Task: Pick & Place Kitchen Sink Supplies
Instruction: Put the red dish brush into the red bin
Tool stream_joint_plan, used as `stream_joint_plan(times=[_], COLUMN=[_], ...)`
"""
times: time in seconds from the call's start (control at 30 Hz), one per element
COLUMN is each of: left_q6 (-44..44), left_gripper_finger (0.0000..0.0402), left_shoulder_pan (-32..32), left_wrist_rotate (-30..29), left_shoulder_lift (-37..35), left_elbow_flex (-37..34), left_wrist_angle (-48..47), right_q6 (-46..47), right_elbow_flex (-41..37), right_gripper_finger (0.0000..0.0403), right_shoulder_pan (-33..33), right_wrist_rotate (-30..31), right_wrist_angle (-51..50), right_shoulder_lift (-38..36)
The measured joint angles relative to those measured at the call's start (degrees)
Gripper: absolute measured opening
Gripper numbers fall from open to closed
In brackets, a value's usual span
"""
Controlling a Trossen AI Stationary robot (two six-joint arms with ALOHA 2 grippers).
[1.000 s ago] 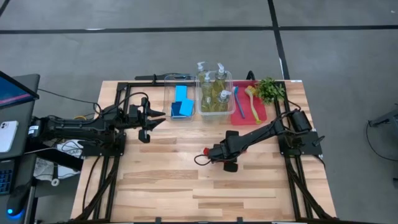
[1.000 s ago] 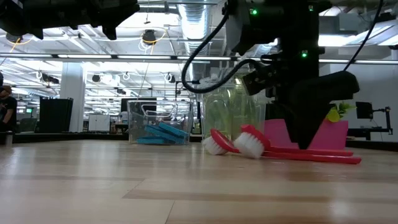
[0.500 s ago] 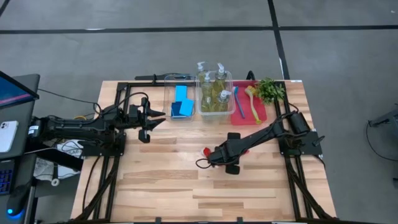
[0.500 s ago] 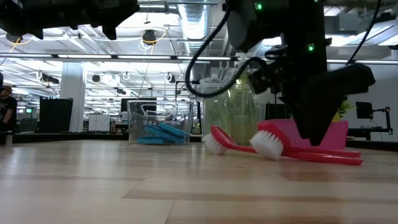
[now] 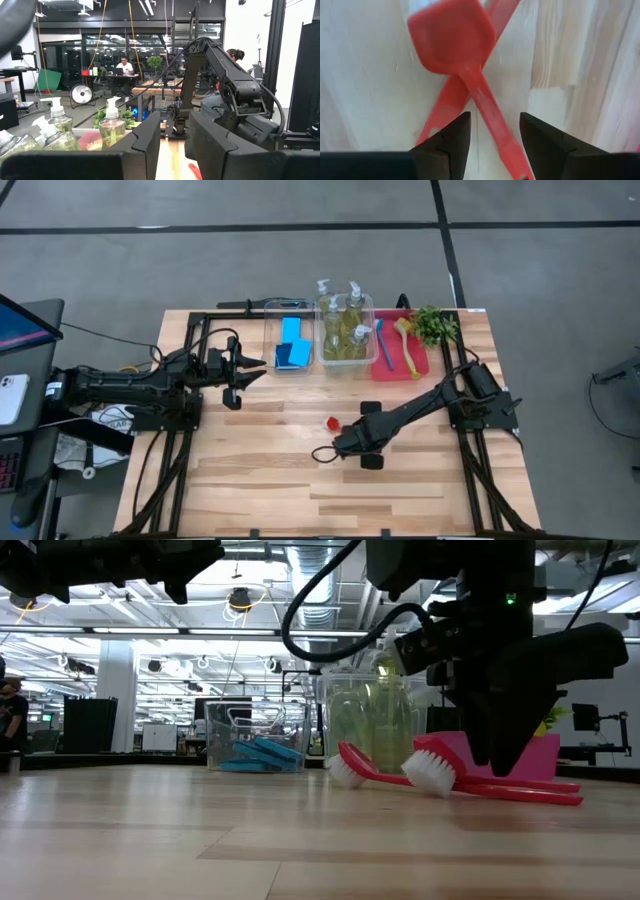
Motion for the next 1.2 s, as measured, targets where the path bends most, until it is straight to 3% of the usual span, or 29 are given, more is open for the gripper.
stream_joint_plan(times=[0.57, 0.7, 0.97, 1.2], left_q6=[0.0, 0.0, 0.0, 0.0], left_gripper_finger=[0.0104, 0.0104, 0.0104, 0.0104], left_shoulder_pan=[0.0, 0.0, 0.0, 0.0], left_wrist_rotate=[0.0, 0.0, 0.0, 0.0], left_shoulder_lift=[0.0, 0.0, 0.0, 0.0], left_elbow_flex=[0.0, 0.0, 0.0, 0.0], left_wrist_angle=[0.0, 0.0, 0.0, 0.0], right_q6=[-1.4, -1.4, -2.0, -2.5], right_elbow_flex=[-9.4, -9.6, -9.6, -6.1], right_gripper_finger=[0.0158, 0.0133, 0.0039, 0.0041], right_shoulder_pan=[-2.0, -1.9, -1.9, -2.2], right_wrist_rotate=[-0.3, -1.2, -2.5, -4.3], right_wrist_angle=[10.7, 11.6, 11.7, 7.3], right_shoulder_lift=[-0.5, -0.5, -0.3, -0.1])
